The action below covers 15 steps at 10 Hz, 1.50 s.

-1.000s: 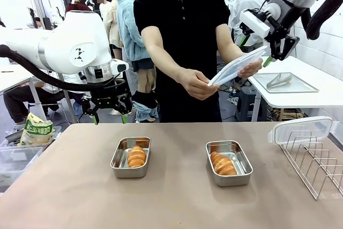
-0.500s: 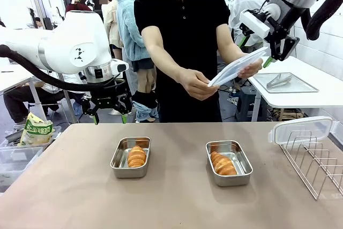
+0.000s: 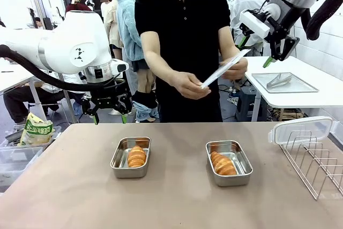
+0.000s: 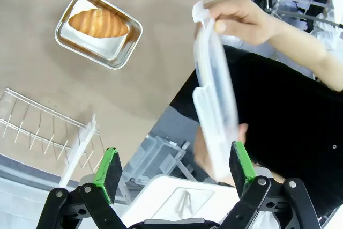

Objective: Place the bread in airtight containers.
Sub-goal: Pick up one Airtight Container lid and hand it to the human.

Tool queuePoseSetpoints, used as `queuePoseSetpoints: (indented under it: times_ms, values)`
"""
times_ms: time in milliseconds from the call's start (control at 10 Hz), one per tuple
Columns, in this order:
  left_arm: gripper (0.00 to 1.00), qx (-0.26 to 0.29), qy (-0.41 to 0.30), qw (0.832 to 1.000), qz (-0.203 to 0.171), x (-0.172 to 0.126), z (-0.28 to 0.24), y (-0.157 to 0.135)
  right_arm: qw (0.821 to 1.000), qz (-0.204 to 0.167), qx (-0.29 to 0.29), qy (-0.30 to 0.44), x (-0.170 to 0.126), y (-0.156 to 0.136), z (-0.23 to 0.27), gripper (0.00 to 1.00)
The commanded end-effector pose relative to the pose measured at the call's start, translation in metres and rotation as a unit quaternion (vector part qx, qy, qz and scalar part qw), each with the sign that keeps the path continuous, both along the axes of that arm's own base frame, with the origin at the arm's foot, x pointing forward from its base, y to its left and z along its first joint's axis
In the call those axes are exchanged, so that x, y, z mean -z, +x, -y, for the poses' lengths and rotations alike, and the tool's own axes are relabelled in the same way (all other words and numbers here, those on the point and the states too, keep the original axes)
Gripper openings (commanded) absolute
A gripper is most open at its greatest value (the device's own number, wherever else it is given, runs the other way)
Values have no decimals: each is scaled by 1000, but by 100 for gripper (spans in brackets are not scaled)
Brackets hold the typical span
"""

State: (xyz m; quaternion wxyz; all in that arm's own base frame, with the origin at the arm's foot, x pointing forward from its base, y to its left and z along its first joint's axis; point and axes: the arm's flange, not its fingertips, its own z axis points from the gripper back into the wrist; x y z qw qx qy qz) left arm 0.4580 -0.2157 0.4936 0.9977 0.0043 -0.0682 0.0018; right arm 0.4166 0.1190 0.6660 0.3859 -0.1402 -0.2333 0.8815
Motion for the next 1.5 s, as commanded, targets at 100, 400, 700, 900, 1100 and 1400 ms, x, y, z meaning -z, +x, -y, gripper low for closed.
queuePoseSetpoints:
  times_ms: [100,400,700,900,1100,1400]
  values:
    - [100,-1,0,1000,2,-1,-2,0,1000,2,0,1,-1,0,0,100]
    - [100,-1,0,1000,2,-1,-2,0,1000,2,0,1,-1,0,0,100]
    - [100,-1,0,1000,2,-1,-2,0,1000,2,0,1,-1,0,0,100]
    - [100,-1,0,1000,2,-1,-2,0,1000,0,0,0,0,0,0,100]
    - [100,-1,0,1000,2,-1,-2,0,999,-13,9,-46,8,-33,3,100]
    - [100,-1,0,1000,2,-1,-2,0,987,-67,143,-32,48,-35,65,100]
